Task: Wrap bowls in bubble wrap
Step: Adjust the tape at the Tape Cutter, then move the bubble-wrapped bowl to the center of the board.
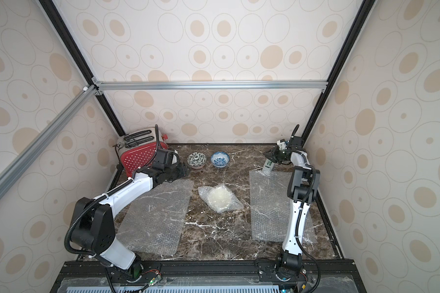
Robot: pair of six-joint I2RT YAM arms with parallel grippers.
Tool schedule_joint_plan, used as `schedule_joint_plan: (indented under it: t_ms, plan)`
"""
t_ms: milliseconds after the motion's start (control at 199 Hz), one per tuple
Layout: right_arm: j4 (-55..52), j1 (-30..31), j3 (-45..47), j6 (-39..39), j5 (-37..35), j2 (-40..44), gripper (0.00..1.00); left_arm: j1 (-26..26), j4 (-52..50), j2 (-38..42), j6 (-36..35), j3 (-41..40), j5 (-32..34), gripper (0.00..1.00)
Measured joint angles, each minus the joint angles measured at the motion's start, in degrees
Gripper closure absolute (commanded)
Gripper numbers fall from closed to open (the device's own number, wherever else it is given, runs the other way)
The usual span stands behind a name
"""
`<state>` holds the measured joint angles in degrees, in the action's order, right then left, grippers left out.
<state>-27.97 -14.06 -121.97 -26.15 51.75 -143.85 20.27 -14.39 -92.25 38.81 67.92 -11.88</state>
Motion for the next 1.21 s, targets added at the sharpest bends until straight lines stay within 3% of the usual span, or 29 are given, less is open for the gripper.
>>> schedule_joint_plan:
  t_ms: [574,916,1012,1208]
  plan:
    - [-0.46,-3.32,-7.85,0.92,-4.92,-4.52,0.72,0.04,-0.13,0.0,0.0,0.0,0.24,0.44]
    - [-8.24,-3.74,-13.86,0.96,-9.18,-5.75,0.69,0.04,-0.9,1.01,-0.02,0.0,0.24,0.44]
    - [-8.46,-4.13,-9.9,0.68,-10.08,-2.78,0.68,0.04,-0.98,1.97,-0.02,0.0,0.24,0.44]
    - [-6.54,-4.85,8.26,0.28,-11.13,11.63,0.64,0.04,-0.9,3.3,-0.02,-0.04,0.17,0.44]
